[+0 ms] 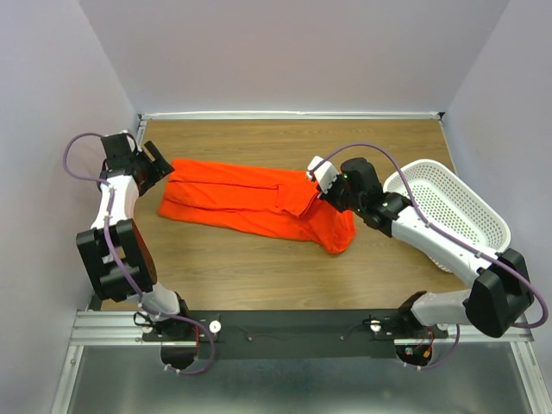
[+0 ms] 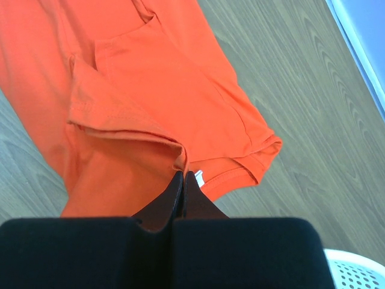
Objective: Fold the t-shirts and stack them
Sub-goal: Fold the tshirt
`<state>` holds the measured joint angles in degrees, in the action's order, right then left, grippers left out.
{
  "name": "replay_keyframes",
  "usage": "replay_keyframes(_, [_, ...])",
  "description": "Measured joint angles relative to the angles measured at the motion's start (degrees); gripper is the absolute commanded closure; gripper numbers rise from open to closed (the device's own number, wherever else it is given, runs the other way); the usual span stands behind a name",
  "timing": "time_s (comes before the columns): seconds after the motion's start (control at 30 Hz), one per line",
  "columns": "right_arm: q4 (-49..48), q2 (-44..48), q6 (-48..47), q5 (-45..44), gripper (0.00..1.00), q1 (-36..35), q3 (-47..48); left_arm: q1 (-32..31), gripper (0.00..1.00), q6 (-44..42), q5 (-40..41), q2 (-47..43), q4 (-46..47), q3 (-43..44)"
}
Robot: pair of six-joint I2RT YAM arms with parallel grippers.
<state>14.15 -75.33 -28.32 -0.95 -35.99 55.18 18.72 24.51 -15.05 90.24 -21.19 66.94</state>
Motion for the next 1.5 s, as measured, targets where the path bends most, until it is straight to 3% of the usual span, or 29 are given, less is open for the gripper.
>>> replay_keyframes(0.1, [0.0,0.0,0.0,0.0,0.99,0.0,0.0,0.0,0.18,-0.4,0.0,-3.8,2.3,-3.5])
replay_keyframes(0.2, [0.0,0.0,0.0,0.0,0.99,0.0,0.0,0.0,0.31,-0.6,-0.1,-8.5,4.2,-7.7])
replay_keyframes(0.3, [0.0,-0.2,0.3,0.0,0.99,0.0,0.0,0.1,0.35,-0.8,-0.3,-11.1,5.8,-10.6])
replay_keyframes(0.43, [-0.1,-1.3,0.9,0.0,0.99,0.0,0.1,0.6,0.57,-1.0,-0.6,-11.9,6.8,-14.7])
replay_keyframes(0.87, [-0.5,-5.5,1.2,0.0,0.99,0.0,4.6,1.2,0.67,-0.7,-2.3,-12.0,8.3,-19.8])
replay_keyframes(0.9, [-0.6,-5.8,1.0,0.0,0.99,0.0,4.9,1.2,0.73,-0.8,-2.5,-11.7,8.4,-19.8])
replay_keyframes(0.93, [-0.7,-6.4,0.8,0.0,1.00,0.0,5.2,1.2,0.97,-0.8,-2.6,-11.4,8.5,-19.9])
replay_keyframes(0.97, [-0.7,-7.1,0.6,0.0,1.00,0.0,5.6,1.2,1.00,-0.7,-2.8,-11.0,8.7,-20.0])
replay_keyframes(1.5, [-0.8,-16.0,-4.7,0.8,0.99,0.1,14.6,1.2,1.00,-2.3,-6.5,-12.2,12.0,-23.4])
